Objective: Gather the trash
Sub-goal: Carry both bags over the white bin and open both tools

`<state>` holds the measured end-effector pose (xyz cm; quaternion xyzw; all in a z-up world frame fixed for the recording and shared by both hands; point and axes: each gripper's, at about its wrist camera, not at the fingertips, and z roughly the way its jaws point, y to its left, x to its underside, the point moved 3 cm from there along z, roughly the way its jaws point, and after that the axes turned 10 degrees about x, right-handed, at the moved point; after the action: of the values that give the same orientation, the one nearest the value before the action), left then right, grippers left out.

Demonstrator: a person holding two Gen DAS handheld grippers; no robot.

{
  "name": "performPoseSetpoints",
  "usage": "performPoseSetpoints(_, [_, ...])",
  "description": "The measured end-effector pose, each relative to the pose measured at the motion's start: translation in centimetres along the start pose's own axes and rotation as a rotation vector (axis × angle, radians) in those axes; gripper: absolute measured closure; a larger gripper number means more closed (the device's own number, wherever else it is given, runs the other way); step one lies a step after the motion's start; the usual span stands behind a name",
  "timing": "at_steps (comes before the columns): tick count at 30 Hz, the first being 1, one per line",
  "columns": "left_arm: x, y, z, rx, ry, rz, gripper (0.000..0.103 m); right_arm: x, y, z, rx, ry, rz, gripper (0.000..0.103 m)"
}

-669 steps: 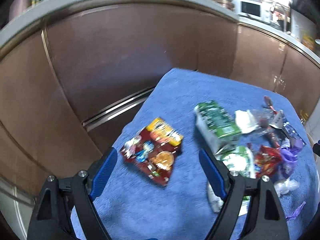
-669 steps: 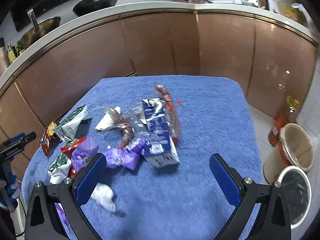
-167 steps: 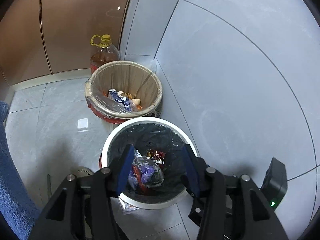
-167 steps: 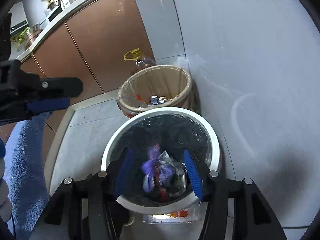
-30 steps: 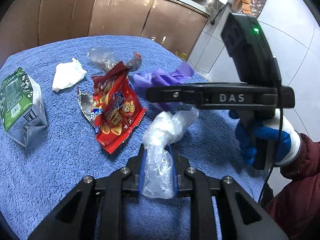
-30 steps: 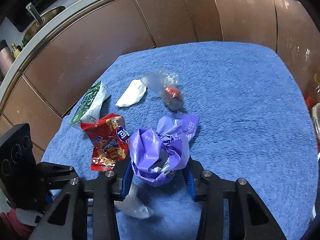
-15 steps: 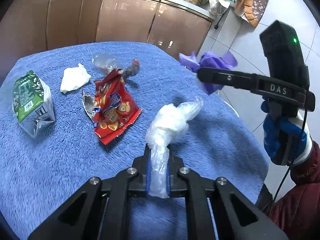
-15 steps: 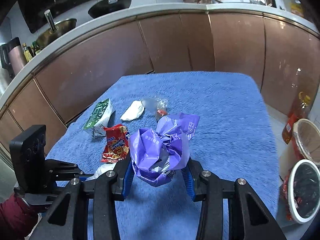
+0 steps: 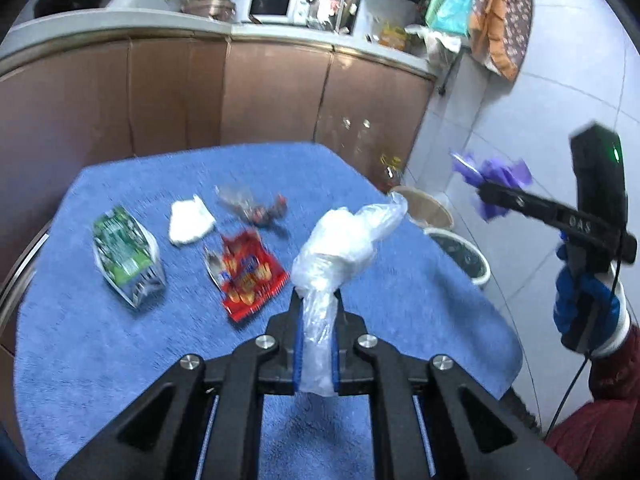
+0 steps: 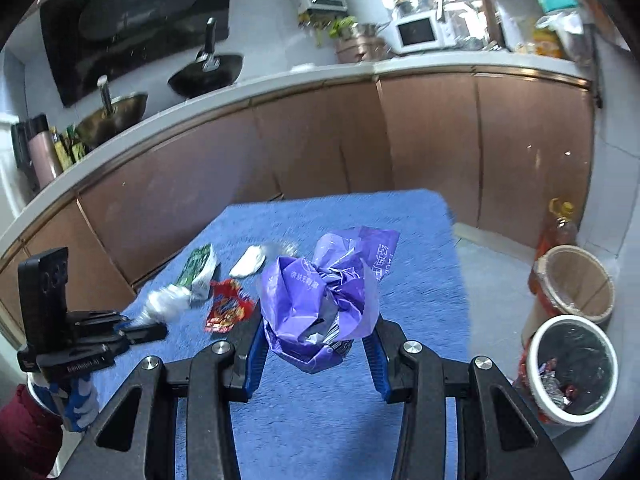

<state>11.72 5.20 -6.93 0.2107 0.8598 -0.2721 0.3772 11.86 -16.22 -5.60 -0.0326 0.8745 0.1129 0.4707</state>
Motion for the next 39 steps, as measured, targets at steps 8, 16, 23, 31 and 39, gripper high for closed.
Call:
performPoseSetpoints(8, [-4.3,-2.9,-0.4,-0.026,-0.055,0.039,0.094,-0.7,-4.5,-3.5,0.075,-0.089,0.084,0.063])
performPoseSetpoints(16, [-7.9,-8.7,5.1,0.062,-0.012,0.127,0.094,0.0,-10.0,-4.8,0.196,-0.123,0.18,0.063])
performPoseSetpoints(23, [-11.4,-15.4,14.7,0.157,0.087,0.211,0.094,1.6,-16.9,-3.9,0.308,-0.102,0.288,0.063])
performPoseSetpoints(31, [-13.0,-22.0,28.0,0.241,0.25,0.261,0.094,4.4,-26.1,-0.7,0.432,-0.02,0.426,0.063])
performPoseSetpoints(39, [-11.9,-26.7,39.9,0.261,0.405,0.261,0.093,7.4,-32.5,3.0,0.492,0.08,0.511,0.061])
